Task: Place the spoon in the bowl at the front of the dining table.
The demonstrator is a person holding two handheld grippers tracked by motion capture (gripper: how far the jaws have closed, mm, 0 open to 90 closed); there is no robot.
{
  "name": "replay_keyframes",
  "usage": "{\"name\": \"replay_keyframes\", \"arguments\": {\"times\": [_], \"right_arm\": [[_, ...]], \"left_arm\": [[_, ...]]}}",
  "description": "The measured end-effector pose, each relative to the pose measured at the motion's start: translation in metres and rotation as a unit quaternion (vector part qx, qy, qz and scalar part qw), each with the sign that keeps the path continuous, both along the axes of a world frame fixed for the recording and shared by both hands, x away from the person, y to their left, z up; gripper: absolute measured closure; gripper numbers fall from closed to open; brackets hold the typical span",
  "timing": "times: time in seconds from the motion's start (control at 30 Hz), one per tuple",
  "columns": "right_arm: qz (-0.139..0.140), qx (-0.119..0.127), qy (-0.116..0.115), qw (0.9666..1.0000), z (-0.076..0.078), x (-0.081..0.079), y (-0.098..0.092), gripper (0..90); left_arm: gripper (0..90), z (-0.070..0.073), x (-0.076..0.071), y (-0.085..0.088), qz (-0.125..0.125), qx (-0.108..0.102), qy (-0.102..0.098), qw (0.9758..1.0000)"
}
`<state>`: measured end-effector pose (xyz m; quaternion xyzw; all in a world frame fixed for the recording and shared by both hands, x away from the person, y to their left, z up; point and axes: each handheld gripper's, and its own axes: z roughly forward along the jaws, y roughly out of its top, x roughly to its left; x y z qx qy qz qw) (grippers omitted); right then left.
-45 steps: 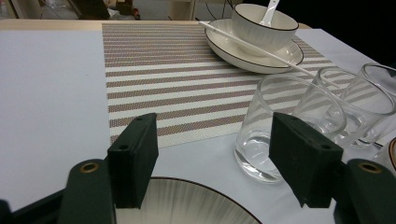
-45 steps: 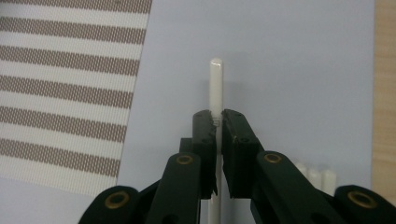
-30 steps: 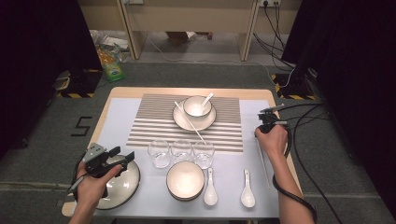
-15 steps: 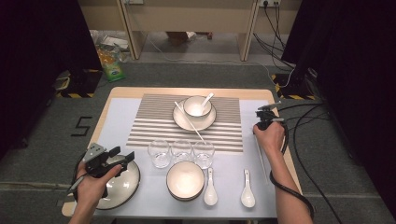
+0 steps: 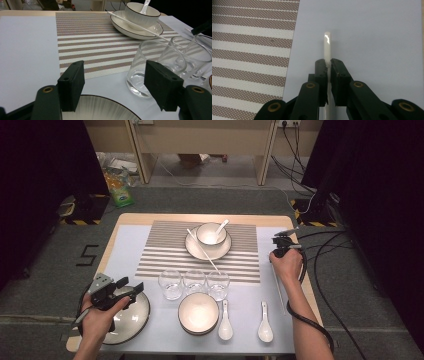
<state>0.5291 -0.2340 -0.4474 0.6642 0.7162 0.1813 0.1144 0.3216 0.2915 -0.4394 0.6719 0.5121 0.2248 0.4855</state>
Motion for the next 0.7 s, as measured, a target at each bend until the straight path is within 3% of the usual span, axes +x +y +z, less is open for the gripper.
{"name": "replay_keyframes", "arguments": {"times": [0.7], "right_arm": [[-0.006, -0.004, 0.008, 0.9999, -0.0059, 0.0078, -0.0001, 83.1]], "left_arm": [[32.3, -0.0005, 0.0001, -0.0007, -0.002, 0.004, 0.0, 1.0]]}}
